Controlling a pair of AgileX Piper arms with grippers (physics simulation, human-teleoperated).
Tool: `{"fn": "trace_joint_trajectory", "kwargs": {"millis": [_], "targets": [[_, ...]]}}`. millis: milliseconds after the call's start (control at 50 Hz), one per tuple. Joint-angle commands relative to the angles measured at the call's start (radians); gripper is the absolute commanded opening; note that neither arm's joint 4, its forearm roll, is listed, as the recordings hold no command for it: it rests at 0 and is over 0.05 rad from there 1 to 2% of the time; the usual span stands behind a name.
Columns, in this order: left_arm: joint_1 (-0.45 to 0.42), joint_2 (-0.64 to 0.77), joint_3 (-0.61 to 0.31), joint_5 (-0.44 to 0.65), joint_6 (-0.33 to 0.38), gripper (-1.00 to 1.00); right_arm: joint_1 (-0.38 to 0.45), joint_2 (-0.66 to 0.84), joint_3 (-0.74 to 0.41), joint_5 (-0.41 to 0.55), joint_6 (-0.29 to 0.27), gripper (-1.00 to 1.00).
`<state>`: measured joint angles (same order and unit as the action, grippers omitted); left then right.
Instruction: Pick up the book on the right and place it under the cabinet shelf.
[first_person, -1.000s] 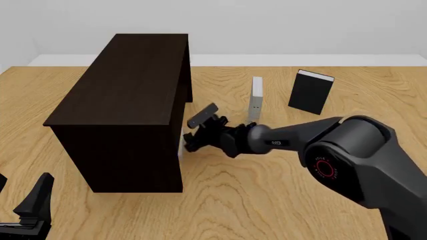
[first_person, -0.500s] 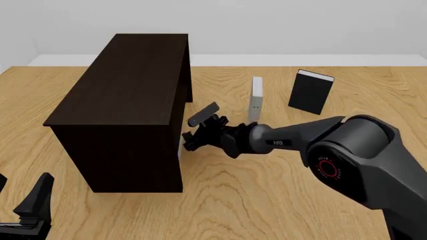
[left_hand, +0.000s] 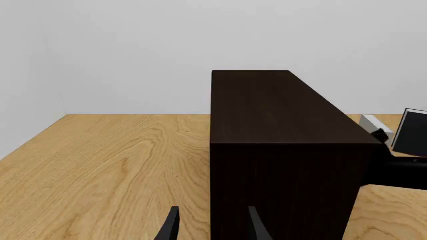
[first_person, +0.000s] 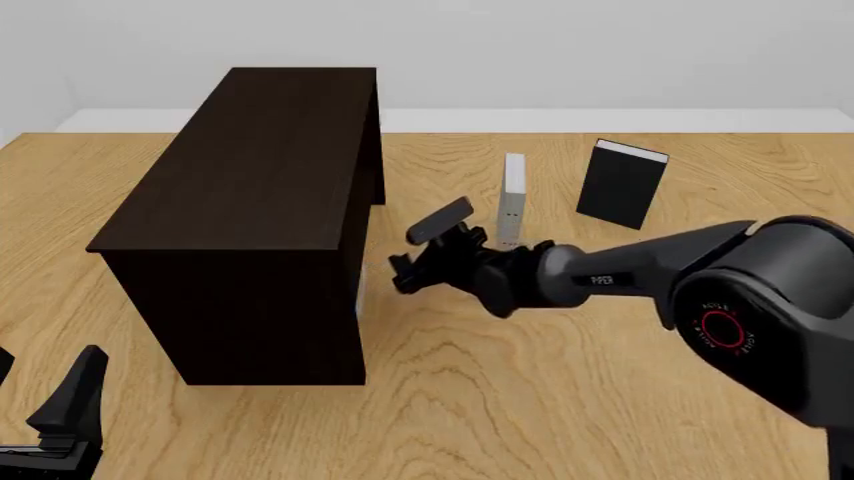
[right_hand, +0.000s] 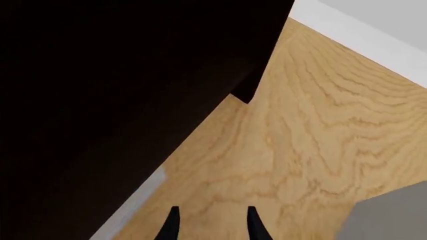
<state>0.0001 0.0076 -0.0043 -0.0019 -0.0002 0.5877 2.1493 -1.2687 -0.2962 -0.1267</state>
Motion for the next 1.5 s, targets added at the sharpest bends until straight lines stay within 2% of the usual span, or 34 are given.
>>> {"fn": "trace_joint_trajectory", "kwargs": {"millis": [20,320,520,900,1500], "targets": [[0.000,0.000,0.000,0.000,0.000,1.00,-0.017,-0.096,0.089,-0.029,-0.004,1.00],[0.000,0.000,0.000,0.000,0.000,1.00,-0.031,-0.289,0.225,-0.051,0.009,1.00],[0.000,0.000,0.000,0.000,0.000,1.00,-0.023,-0.382,0.262,-0.047,0.005,1.00],[0.000,0.000,0.000,0.000,0.000,1.00,0.001,-0.561,0.300,-0.001,0.021,1.00],[0.000,0.000,0.000,0.000,0.000,1.00,0.014,-0.730,0.311,0.063,0.028,1.00]]}}
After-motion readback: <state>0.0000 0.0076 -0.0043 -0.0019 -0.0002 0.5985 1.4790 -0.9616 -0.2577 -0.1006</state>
